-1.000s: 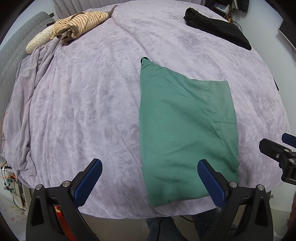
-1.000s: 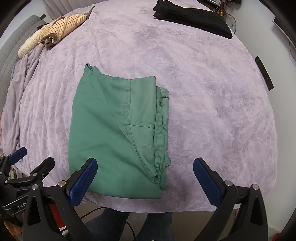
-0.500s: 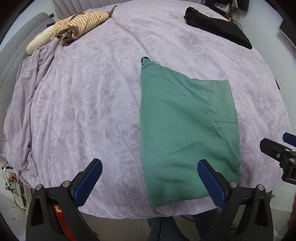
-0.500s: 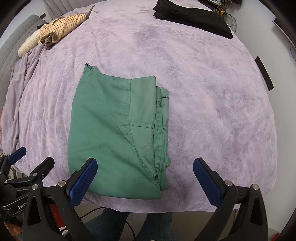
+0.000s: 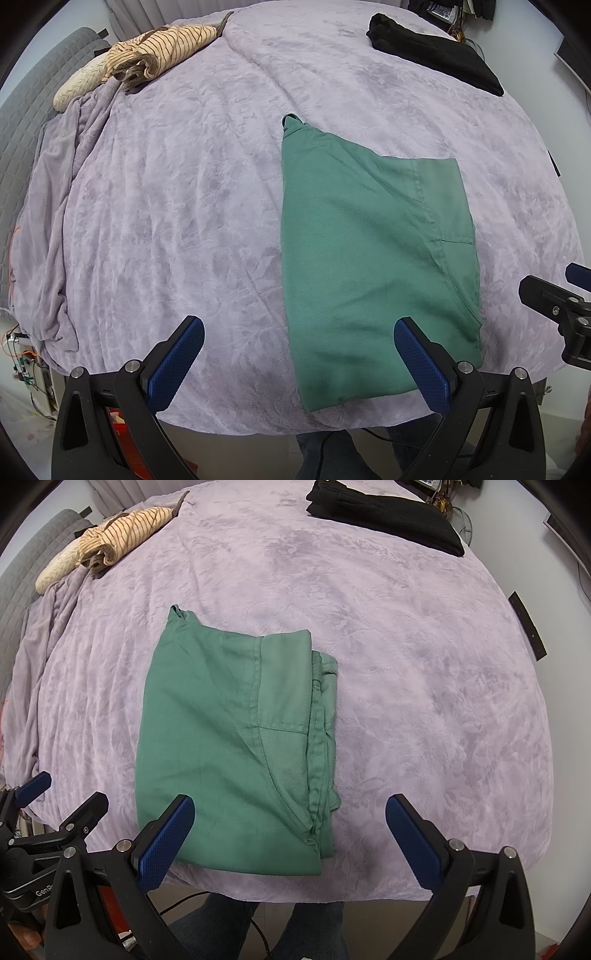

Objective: Fold large clothes

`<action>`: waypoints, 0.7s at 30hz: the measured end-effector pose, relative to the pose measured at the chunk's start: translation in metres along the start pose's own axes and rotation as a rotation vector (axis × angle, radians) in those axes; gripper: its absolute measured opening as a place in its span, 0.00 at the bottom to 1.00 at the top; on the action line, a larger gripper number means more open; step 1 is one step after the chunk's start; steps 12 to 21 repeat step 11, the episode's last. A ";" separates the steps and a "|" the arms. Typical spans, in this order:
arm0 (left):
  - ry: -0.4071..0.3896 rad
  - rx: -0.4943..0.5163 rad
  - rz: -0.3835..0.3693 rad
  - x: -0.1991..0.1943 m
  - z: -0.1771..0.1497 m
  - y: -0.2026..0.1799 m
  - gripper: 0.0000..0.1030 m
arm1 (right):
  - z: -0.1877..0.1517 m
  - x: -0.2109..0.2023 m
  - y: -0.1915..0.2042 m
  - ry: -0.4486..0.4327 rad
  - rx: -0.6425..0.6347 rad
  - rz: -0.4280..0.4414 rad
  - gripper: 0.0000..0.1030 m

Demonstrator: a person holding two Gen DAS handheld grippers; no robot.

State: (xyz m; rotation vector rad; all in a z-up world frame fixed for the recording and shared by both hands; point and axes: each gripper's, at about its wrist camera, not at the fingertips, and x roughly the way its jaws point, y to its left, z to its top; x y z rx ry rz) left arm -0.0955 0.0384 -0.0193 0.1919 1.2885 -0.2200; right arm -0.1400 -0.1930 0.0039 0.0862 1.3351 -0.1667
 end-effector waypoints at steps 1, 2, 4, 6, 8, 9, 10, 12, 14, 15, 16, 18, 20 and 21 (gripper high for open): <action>0.000 -0.001 -0.002 0.000 0.000 0.000 1.00 | 0.000 0.000 0.000 0.000 -0.002 0.000 1.00; 0.000 -0.002 -0.004 0.000 0.000 0.001 1.00 | -0.001 0.000 0.000 0.000 -0.003 0.002 1.00; 0.001 -0.004 -0.010 0.000 0.001 0.001 1.00 | 0.000 0.000 0.000 0.001 -0.007 0.003 1.00; 0.000 -0.006 -0.012 -0.001 0.001 0.001 1.00 | 0.000 0.000 0.001 0.002 -0.007 0.002 1.00; -0.006 -0.010 -0.017 -0.002 0.001 0.001 1.00 | 0.000 0.000 0.001 0.002 -0.006 0.002 1.00; -0.009 -0.010 -0.017 -0.003 0.001 0.001 1.00 | -0.001 0.000 0.001 0.002 -0.006 0.003 1.00; -0.011 -0.009 -0.017 -0.004 0.001 0.001 1.00 | 0.000 0.000 0.001 0.002 -0.006 0.002 1.00; -0.013 -0.009 -0.017 -0.004 0.001 0.000 1.00 | -0.001 0.000 0.001 0.001 -0.006 0.002 1.00; -0.013 -0.009 -0.017 -0.004 0.001 0.000 1.00 | -0.001 0.000 0.001 0.001 -0.006 0.002 1.00; -0.013 -0.009 -0.017 -0.004 0.001 0.000 1.00 | -0.001 0.000 0.001 0.001 -0.006 0.002 1.00; -0.013 -0.009 -0.017 -0.004 0.001 0.000 1.00 | -0.001 0.000 0.001 0.001 -0.006 0.002 1.00; -0.013 -0.009 -0.017 -0.004 0.001 0.000 1.00 | -0.001 0.000 0.001 0.001 -0.006 0.002 1.00; -0.013 -0.009 -0.017 -0.004 0.001 0.000 1.00 | -0.001 0.000 0.001 0.001 -0.006 0.002 1.00; -0.013 -0.009 -0.017 -0.004 0.001 0.000 1.00 | -0.001 0.000 0.001 0.001 -0.006 0.002 1.00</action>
